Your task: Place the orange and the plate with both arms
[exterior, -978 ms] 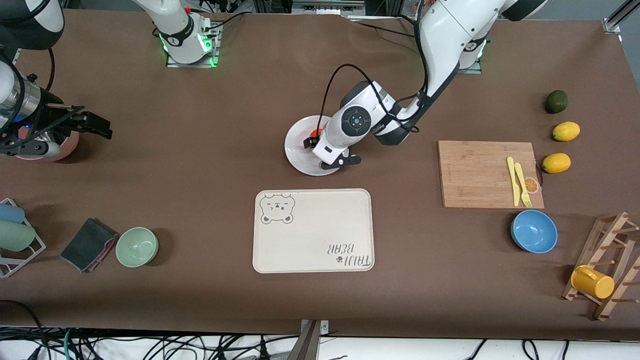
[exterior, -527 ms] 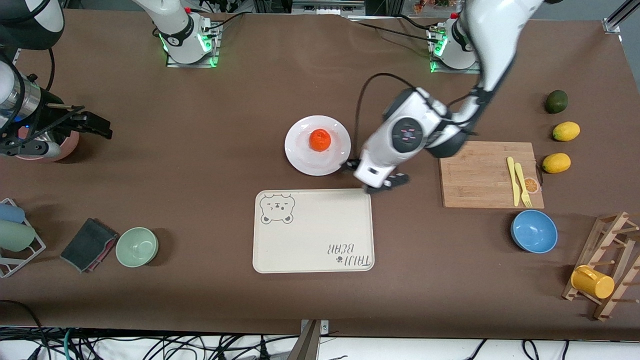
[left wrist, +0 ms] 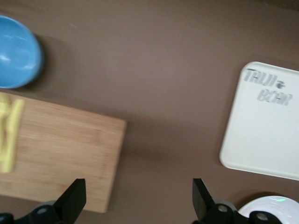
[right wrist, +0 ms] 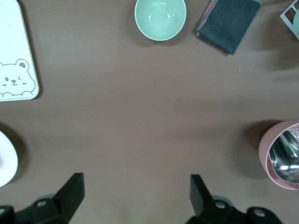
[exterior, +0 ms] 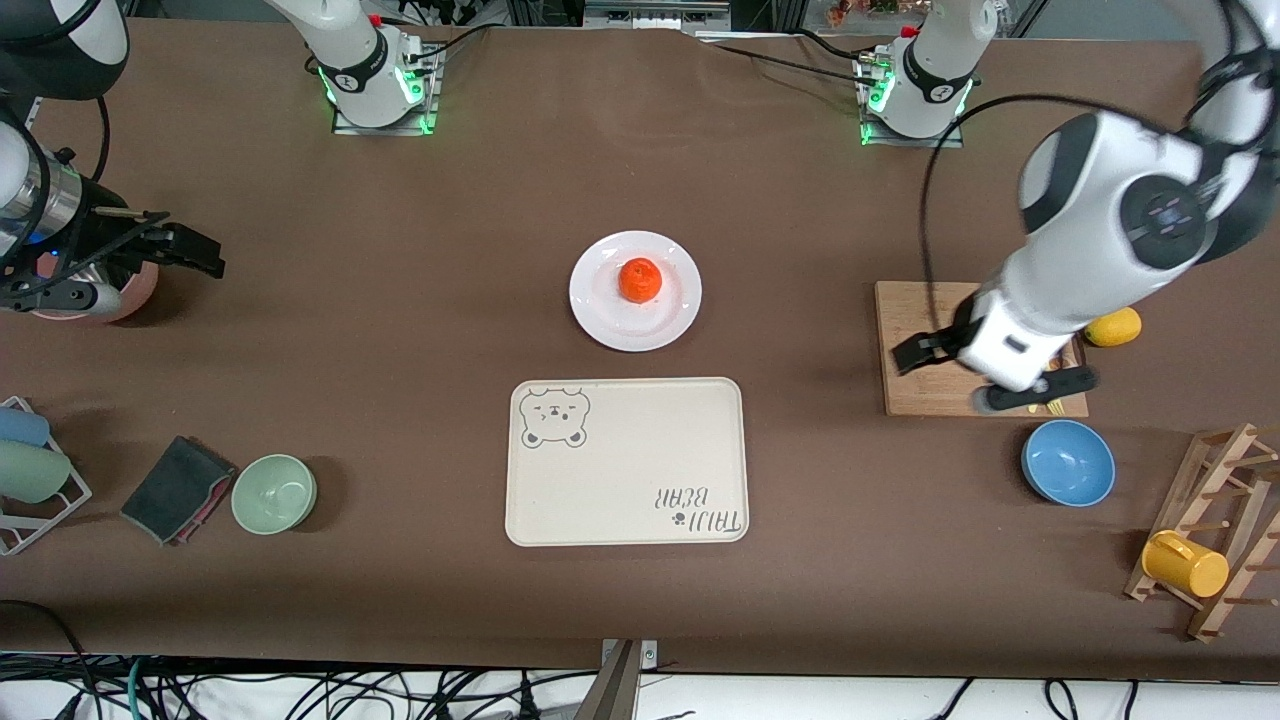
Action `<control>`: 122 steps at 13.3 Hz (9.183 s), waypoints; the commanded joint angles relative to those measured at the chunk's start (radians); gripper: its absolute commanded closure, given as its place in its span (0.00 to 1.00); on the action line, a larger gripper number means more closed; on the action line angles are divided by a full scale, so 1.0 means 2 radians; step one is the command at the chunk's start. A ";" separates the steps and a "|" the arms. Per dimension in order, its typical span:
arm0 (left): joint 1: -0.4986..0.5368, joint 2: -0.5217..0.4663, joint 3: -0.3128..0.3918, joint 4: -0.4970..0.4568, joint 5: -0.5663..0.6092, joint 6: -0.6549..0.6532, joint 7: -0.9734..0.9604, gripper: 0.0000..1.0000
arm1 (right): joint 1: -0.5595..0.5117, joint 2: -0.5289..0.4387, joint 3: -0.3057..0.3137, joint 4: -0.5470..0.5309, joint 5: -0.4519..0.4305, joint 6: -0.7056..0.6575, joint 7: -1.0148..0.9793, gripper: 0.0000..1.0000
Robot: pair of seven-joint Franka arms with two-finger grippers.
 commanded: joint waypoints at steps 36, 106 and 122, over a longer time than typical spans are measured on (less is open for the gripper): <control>-0.177 -0.071 0.267 0.074 -0.087 -0.212 0.089 0.00 | 0.009 0.129 0.212 -0.304 0.485 0.396 -0.163 0.00; -0.069 -0.060 0.185 0.084 -0.121 -0.077 0.076 0.00 | -0.045 0.191 0.118 0.124 0.007 -0.006 -0.075 0.00; -0.061 -0.059 0.186 0.098 -0.120 -0.104 0.023 0.00 | -0.050 -0.017 0.028 -0.005 -0.006 -0.013 -0.058 0.00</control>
